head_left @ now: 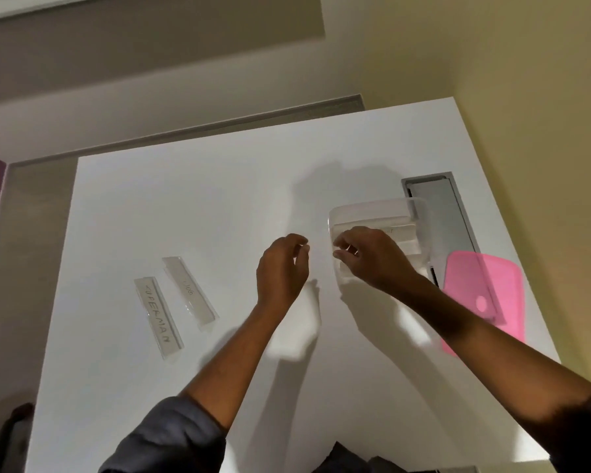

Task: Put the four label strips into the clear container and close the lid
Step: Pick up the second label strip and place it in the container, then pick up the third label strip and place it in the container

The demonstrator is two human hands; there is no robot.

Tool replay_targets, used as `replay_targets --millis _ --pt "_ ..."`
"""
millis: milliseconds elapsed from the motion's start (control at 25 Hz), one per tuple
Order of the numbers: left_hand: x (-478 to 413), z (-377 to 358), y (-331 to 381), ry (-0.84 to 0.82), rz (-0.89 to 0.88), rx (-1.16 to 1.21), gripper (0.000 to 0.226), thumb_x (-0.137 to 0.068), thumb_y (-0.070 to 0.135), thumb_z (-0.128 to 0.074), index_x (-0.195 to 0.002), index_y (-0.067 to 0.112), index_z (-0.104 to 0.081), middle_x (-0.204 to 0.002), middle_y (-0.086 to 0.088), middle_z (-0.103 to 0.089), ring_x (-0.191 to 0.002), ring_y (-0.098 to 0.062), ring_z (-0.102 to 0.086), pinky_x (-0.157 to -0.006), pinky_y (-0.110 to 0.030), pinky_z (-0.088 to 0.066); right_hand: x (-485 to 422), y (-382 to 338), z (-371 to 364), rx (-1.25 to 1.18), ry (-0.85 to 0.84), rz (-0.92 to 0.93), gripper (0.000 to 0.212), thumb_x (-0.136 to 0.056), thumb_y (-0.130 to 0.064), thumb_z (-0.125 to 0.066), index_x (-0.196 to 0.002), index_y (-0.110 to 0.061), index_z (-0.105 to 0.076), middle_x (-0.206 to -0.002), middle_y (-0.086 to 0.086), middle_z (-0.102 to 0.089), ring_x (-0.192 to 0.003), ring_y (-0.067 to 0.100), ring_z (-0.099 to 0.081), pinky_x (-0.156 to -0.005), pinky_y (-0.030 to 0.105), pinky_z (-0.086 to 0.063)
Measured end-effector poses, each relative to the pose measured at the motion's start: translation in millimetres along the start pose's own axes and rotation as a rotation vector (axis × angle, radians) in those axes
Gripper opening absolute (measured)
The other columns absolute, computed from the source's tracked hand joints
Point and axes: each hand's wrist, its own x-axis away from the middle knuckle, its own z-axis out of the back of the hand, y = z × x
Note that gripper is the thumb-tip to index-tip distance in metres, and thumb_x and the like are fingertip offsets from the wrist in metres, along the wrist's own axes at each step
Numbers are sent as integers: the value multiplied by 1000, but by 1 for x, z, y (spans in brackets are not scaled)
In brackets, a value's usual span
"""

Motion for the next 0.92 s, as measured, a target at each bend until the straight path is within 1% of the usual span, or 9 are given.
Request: replay_targets --millis 160,240,320,400,520,720,800,880,920 --pt "22 37 -48 77 212 16 21 -104 25 -62 -116 20 -78 -103 6 -80 -89 -13 -73 -82 -35 -63 -5 -59 -45 -117 -68 21 19 -95 -30 -75 -109 -17 -78 -96 -1 -76 -81 14 -69 -76 34 -58" --pt "32 54 -73 126 316 96 21 -103 20 -61 -115 17 -78 -104 2 -80 -87 -15 -72 -83 -35 -63 -8 -81 -70 -151 -125 24 20 -95 -29 -75 -109 -15 -78 -98 0 -77 -82 13 -69 -76 31 -57" --pt "42 70 -98 169 468 196 20 -101 21 -64 -118 21 -74 -104 1 -79 -87 -18 -74 -85 -38 -64 -12 -101 -96 -171 -179 26 20 -96 -27 -75 -109 -13 -79 -99 1 -78 -82 13 -68 -73 25 -52" --pt "51 84 -122 227 634 249 23 -97 22 -70 -120 25 -70 -102 0 -75 -92 -22 -74 -90 -43 -64 -15 -120 -121 -191 -241 12 21 -95 -27 -76 -108 -11 -79 -99 0 -78 -80 12 -68 -71 20 -47" --pt "57 97 -145 254 809 254 40 -94 20 -78 -130 14 -63 -113 -5 -71 -105 -27 -70 -97 -40 -59 -18 -140 -154 -240 -327 -41 16 -93 -27 -77 -100 -13 -79 -93 -3 -78 -76 11 -69 -69 20 -47" --pt "58 108 -169 263 905 303 42 -89 14 -80 -128 11 -65 -121 -10 -72 -118 -34 -68 -104 -43 -57 -21 -167 -195 -294 -394 -154 13 -89 -23 -77 -96 -12 -81 -93 -2 -78 -81 10 -69 -71 21 -48" --pt "58 109 -176 231 930 312 43 -89 14 -80 -129 12 -67 -128 -10 -71 -123 -33 -65 -109 -44 -54 -20 -174 -208 -294 -415 -188 12 -89 -23 -77 -94 -13 -81 -93 -3 -79 -82 10 -71 -73 24 -54" --pt "59 107 -182 178 924 315 33 -86 15 -80 -118 12 -72 -119 -10 -74 -113 -35 -69 -104 -46 -57 -19 -179 -217 -288 -426 -203 11 -89 -23 -77 -93 -13 -81 -92 -2 -79 -83 11 -72 -77 28 -58" --pt "61 106 -186 152 909 304 18 -84 14 -79 -101 11 -74 -103 -10 -76 -99 -36 -72 -95 -46 -60 -19 -181 -221 -283 -426 -202 12 -89 -22 -77 -93 -13 -81 -92 -2 -79 -84 12 -72 -77 28 -58"
